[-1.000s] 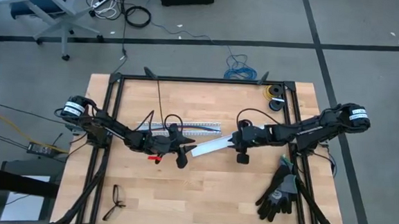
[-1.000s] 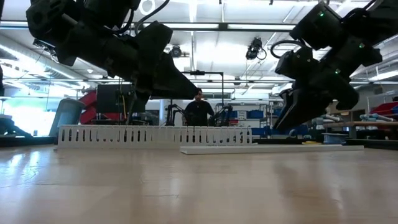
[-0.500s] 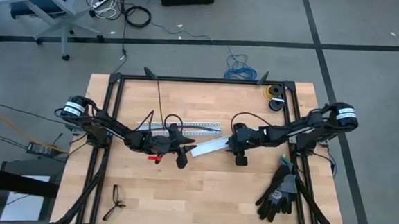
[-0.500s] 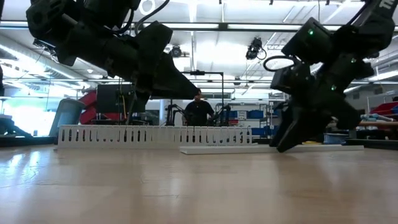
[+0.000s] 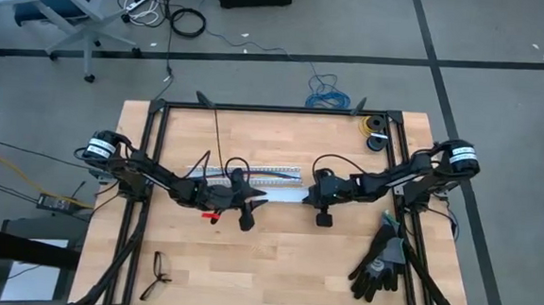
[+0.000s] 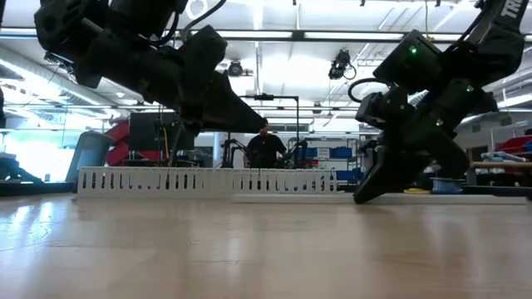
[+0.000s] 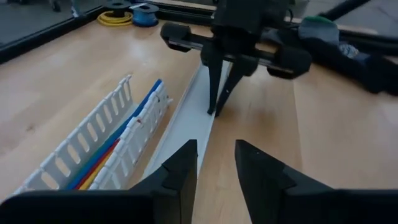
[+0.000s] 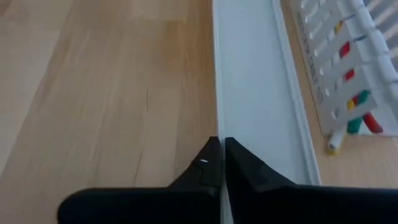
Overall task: Ziptie cables
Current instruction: Close the white cable duct with the white cable duct cover
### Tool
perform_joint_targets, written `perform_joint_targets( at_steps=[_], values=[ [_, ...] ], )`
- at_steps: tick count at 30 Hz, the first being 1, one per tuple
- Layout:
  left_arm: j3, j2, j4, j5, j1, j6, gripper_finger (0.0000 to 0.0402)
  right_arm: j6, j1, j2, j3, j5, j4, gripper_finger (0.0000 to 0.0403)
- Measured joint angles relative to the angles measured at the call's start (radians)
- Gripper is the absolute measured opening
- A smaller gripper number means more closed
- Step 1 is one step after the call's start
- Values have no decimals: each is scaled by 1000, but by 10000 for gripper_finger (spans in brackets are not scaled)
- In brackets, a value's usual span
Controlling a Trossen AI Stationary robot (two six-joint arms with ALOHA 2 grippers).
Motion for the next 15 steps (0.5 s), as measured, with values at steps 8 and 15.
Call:
perform_joint_targets(
  at_steps=[8, 15],
  values=[
    [51, 0, 0, 0, -9, 250, 113, 31, 24, -134, -2, -4, -65, 1],
    [63, -6, -50, -41, -26, 480, 113, 76, 68, -261, -2, -4, -174, 0]
  ],
)
